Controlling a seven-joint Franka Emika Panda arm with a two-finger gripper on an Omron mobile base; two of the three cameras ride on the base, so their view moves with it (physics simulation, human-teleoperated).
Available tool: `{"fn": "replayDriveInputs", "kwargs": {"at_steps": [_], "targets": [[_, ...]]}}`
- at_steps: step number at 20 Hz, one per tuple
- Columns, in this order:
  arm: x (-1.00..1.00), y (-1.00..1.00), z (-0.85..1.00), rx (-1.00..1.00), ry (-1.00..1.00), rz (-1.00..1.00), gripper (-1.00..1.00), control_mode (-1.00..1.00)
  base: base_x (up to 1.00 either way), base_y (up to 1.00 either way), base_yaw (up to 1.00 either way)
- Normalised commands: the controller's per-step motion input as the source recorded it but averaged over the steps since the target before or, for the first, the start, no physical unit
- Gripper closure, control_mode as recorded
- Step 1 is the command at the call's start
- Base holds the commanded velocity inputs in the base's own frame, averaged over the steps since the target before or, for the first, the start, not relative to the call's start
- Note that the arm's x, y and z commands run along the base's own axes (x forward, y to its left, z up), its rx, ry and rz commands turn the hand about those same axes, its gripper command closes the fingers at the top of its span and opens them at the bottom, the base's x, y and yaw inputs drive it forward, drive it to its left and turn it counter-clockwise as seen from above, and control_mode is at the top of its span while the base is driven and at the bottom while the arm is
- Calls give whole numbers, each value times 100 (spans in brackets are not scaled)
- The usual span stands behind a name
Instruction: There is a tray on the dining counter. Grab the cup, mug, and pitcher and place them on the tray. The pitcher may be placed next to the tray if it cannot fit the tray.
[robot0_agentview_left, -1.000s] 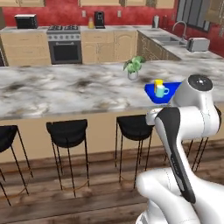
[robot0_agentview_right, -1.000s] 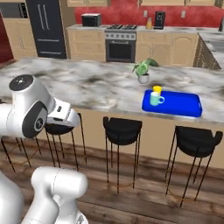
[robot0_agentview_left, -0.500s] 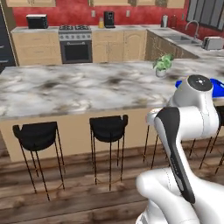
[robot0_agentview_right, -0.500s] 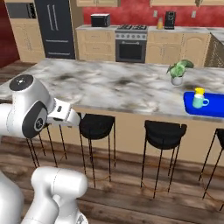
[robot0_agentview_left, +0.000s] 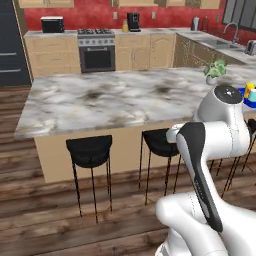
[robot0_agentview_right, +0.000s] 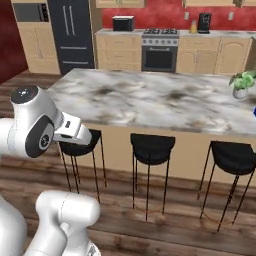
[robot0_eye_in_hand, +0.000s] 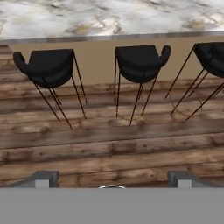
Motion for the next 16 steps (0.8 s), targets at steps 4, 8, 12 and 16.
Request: {"fn": "replayDriveInputs", "kwargs": {"at_steps": [4, 8, 12, 16], "targets": [[0, 0, 0, 0, 0, 0, -100, 100, 0, 100, -8], [0, 0, 0, 0, 0, 0, -100, 100, 0, 100, -8], [0, 0, 0, 0, 0, 0, -100, 100, 1, 100, -8], [0, 0, 0, 0, 0, 0, -100, 100, 4, 100, -7]]}}
